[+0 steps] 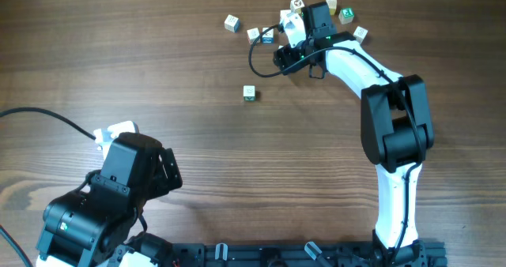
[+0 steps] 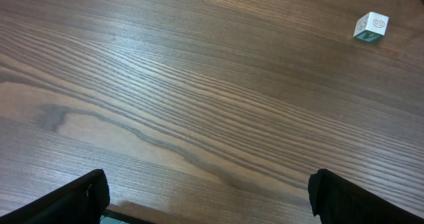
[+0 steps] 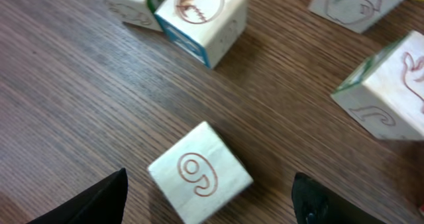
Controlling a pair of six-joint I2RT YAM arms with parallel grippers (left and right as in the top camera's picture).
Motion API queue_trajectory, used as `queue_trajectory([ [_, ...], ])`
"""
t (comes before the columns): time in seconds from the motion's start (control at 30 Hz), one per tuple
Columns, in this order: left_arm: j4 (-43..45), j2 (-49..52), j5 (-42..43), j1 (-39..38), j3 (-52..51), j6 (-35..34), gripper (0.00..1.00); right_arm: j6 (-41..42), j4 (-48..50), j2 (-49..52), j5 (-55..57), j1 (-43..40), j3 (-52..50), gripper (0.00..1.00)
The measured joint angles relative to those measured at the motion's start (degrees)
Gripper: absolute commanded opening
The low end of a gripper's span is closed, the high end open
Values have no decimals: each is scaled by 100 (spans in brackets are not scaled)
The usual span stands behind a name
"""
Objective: Form a horizontal line
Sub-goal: 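Lower the right gripper over the white block with engraved 9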
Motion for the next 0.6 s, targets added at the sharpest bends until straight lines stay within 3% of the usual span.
queue_trajectory([
  [0.23,0,0,-2,0,0,0,100,-398,42,0,-17,0,0,70],
  [0.6,0,0,0,0,0,0,100,-866,131,0,11,0,0,42],
])
